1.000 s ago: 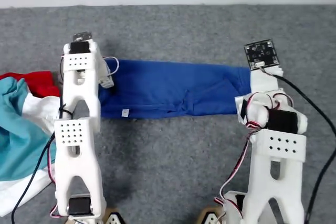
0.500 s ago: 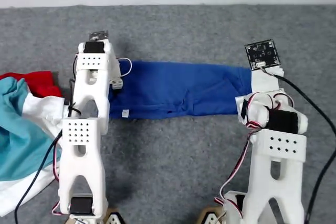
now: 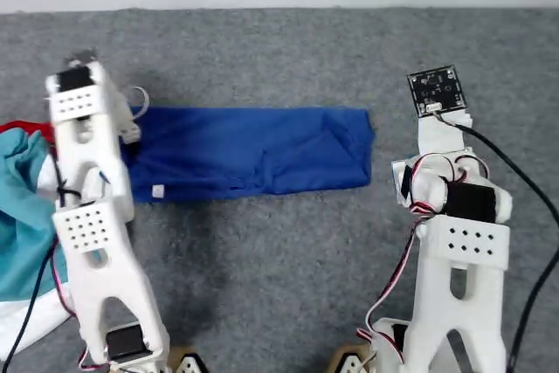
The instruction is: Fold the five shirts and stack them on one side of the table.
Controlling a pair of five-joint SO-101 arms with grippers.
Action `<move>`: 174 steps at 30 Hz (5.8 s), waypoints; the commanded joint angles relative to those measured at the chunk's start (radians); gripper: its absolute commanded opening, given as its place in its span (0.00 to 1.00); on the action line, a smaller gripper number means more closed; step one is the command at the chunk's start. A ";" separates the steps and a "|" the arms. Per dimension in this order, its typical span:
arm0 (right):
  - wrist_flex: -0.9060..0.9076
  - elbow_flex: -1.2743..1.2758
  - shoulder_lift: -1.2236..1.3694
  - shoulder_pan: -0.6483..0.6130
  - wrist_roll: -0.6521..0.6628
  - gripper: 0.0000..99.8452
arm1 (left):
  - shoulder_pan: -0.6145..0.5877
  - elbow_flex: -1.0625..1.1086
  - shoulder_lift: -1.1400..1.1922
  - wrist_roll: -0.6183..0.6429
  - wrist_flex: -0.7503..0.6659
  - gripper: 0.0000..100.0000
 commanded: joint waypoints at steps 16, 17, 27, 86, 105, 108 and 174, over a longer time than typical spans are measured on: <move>0.004 -0.040 -0.022 -0.027 -0.003 0.18 | 0.431 -0.022 -0.123 -0.035 0.021 0.01; 0.002 -0.040 -0.022 -0.008 -0.003 0.18 | 0.462 -0.050 -0.123 -0.035 0.021 0.01; -0.004 -0.032 -0.013 0.325 -0.003 0.18 | 0.660 -0.309 -0.124 -0.035 0.021 0.01; 0.050 -0.032 -0.022 0.390 -0.002 0.18 | 0.927 -0.768 0.252 -0.164 -0.381 0.02; 0.105 -0.032 -0.024 0.277 0.044 0.18 | 0.925 -0.753 0.318 -0.160 -0.282 0.26; 0.105 -0.032 -0.024 0.277 0.046 0.18 | 0.870 -0.760 0.218 -0.160 -0.288 0.26; 0.074 -0.493 0.806 -0.035 0.132 0.01 | 0.552 -0.763 0.394 -0.164 -0.120 0.26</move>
